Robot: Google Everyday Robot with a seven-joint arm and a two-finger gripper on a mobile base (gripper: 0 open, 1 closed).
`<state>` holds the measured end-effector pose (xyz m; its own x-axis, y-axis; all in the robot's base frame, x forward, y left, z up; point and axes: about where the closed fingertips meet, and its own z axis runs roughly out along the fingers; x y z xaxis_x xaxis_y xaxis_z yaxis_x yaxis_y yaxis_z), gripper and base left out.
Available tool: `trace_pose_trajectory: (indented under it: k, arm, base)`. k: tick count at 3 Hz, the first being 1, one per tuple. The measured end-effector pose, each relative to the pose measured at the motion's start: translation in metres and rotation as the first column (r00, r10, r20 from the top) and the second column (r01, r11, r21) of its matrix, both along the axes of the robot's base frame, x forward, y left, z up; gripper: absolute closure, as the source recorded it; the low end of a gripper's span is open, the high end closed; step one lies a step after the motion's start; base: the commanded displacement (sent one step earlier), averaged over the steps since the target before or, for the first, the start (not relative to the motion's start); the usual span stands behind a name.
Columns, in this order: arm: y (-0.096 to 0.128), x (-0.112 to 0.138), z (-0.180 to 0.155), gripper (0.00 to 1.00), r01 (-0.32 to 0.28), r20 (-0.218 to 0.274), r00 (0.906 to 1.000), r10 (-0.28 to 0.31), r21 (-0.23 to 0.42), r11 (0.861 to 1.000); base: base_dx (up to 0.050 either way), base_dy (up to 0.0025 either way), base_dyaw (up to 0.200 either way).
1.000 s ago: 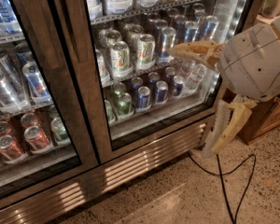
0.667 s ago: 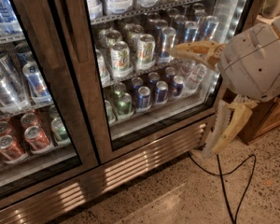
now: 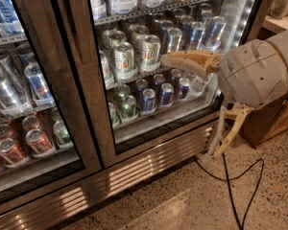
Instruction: Open right fridge door
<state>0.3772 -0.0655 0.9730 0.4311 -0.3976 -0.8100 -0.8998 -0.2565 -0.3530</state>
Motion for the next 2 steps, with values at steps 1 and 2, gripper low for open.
trace_pose_trajectory:
  k: [1, 2]
  arm:
    - [0.0030, 0.0010, 0.0009, 0.00, -0.010, -0.009, 0.9999, 0.010, 0.028, 1.000]
    - [0.0057, 0.0008, 0.0018, 0.00, -0.017, -0.009, 0.9998, 0.017, 0.034, 0.999]
  base:
    - [0.000, 0.00000, 0.000]
    - [0.000, 0.00000, 0.000]
